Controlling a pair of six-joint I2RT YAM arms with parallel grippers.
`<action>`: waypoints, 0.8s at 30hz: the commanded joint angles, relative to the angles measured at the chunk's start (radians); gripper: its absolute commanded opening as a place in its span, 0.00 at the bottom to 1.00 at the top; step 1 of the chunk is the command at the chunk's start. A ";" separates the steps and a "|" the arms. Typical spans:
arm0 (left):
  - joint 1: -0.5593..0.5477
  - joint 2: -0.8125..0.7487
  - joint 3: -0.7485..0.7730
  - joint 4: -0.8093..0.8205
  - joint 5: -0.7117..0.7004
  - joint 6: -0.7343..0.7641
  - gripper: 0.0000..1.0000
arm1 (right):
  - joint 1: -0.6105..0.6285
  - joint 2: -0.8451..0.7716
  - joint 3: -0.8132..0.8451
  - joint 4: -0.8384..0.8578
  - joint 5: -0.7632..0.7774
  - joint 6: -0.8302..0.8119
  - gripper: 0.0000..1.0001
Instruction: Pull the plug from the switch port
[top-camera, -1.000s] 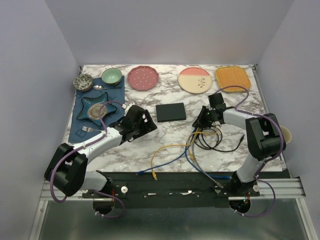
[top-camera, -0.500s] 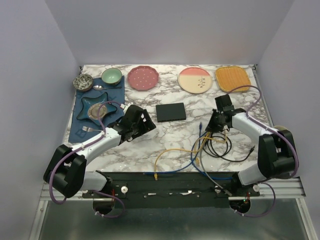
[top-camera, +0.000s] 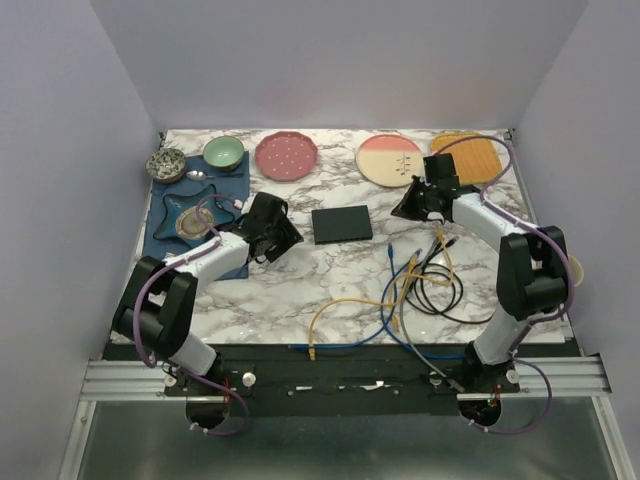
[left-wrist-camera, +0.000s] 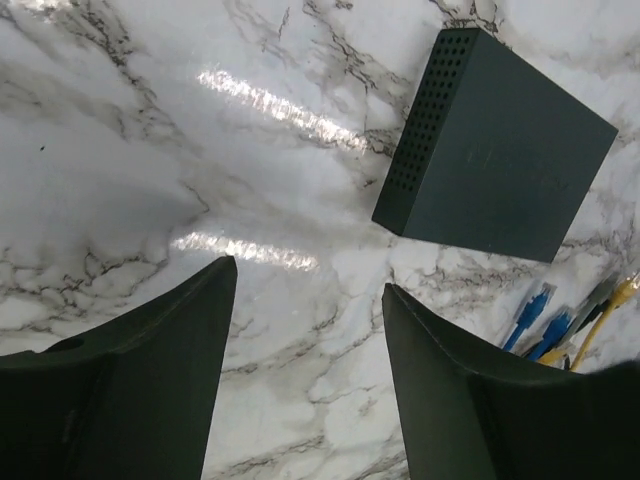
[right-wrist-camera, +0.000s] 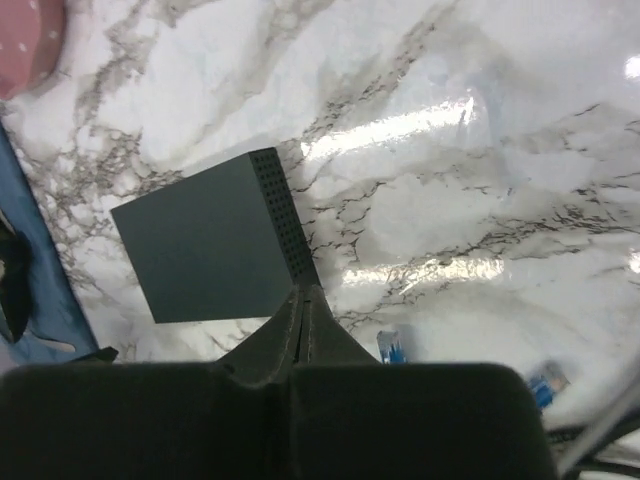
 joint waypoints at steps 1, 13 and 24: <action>0.010 0.137 0.080 0.056 0.106 -0.034 0.59 | 0.001 0.115 0.042 0.076 -0.107 0.045 0.01; 0.013 0.354 0.209 0.069 0.145 -0.073 0.21 | 0.053 0.360 0.180 0.080 -0.146 0.056 0.01; 0.028 0.382 0.224 0.069 0.172 -0.039 0.20 | 0.188 0.417 0.228 0.066 -0.162 0.015 0.01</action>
